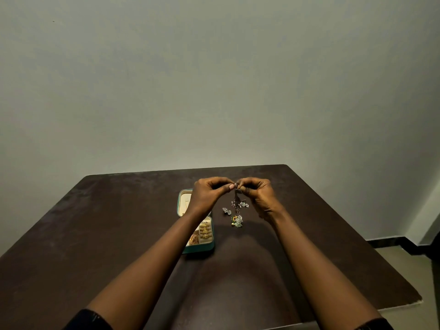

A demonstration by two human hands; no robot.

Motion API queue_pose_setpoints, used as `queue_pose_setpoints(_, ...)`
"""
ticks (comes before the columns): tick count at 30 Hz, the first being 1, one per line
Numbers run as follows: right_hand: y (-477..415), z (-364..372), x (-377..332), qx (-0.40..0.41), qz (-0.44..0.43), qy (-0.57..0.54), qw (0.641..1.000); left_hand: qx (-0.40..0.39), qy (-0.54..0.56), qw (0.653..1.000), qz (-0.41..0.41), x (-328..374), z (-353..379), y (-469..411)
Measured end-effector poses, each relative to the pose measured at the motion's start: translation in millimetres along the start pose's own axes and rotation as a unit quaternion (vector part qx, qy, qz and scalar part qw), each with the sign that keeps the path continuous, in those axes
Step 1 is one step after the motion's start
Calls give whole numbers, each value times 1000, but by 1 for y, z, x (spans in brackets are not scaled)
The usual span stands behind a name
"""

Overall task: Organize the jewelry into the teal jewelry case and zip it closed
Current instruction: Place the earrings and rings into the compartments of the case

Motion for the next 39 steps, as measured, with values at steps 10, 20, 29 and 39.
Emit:
queue_pose_setpoints(10,8,-5,19,97,153,-176,968,37,-131,986,95,-1,-4,6)
queue_pose_setpoints(20,11,2,19,35,161,-47,985,48,-102,992,56,-12,-2,6)
queue_pose_setpoints(29,9,0,8,20,69,66,995,39,6,999,-36,-24,0,5)
queue_pose_setpoints(39,12,0,22,54,138,-157,976,15,-7,998,-58,-26,15,5)
Point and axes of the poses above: each hand's wrist, its own y-axis away from the middle knuckle, its own z-axis out of the palm, x = y × z, the point moved 7 cm from there along -y, towards the middle knuckle, and after that the axes turned 5 degrees about x, right-handed, at the moved point
